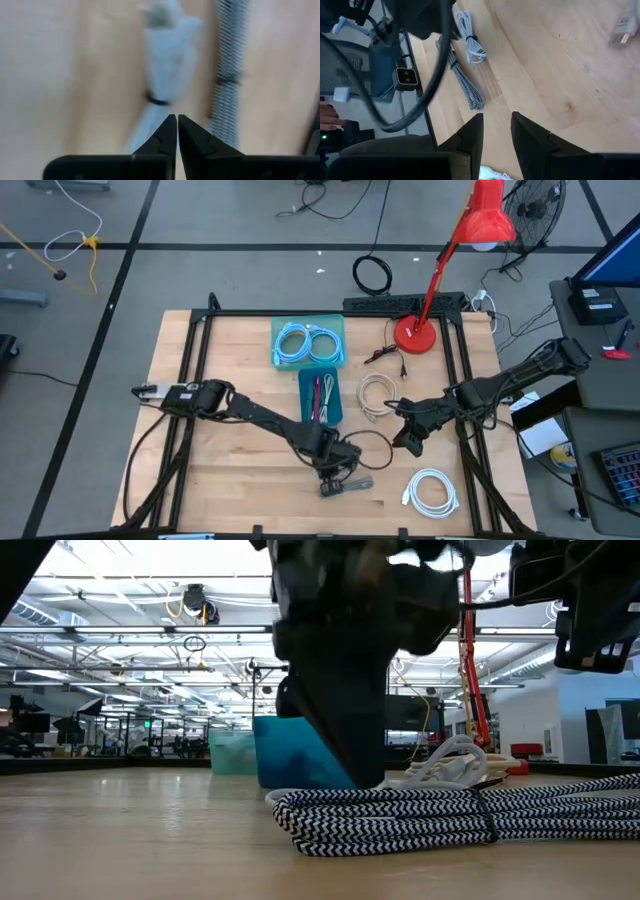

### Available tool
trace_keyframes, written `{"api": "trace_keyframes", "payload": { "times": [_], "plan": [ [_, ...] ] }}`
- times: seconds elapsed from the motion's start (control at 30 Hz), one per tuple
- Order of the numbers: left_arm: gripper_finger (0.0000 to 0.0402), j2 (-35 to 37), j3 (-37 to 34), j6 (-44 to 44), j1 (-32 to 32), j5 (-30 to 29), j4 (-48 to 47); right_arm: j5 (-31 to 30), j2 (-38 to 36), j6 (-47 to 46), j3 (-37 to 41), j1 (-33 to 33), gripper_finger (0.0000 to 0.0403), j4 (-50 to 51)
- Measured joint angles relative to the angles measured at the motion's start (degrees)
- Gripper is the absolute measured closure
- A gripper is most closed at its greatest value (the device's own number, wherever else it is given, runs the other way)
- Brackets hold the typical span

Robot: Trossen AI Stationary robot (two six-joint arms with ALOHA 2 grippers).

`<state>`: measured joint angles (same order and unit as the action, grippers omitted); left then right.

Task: Pick & Place USB Port
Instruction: Put the white usb cable into the blue bin

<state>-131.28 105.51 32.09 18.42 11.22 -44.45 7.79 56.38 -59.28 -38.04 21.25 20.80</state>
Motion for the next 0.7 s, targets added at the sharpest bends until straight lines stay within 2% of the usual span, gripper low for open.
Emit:
{"api": "trace_keyframes", "payload": {
  "times": [0.13,0.43,0.53,0.7],
  "plan": [
    [0.035,0.0,0.0,-1.4,1.4,0.4,2.9,-0.2,0.0,0.0,0.0,0.7,0.0313,0.0],
    [0.0217,0.0,0.2,-0.8,1.2,-6.1,7.7,-0.3,0.0,0.3,0.0,0.6,0.0313,0.0],
    [0.0198,0.4,0.9,-1.5,0.5,-7.8,7.1,-0.3,0.0,0.4,0.0,0.6,0.0313,0.0],
    [0.0195,0.5,0.9,-3.6,-0.2,-9.1,2.8,-0.3,0.0,0.4,0.0,0.6,0.0313,0.1]
  ]
}}
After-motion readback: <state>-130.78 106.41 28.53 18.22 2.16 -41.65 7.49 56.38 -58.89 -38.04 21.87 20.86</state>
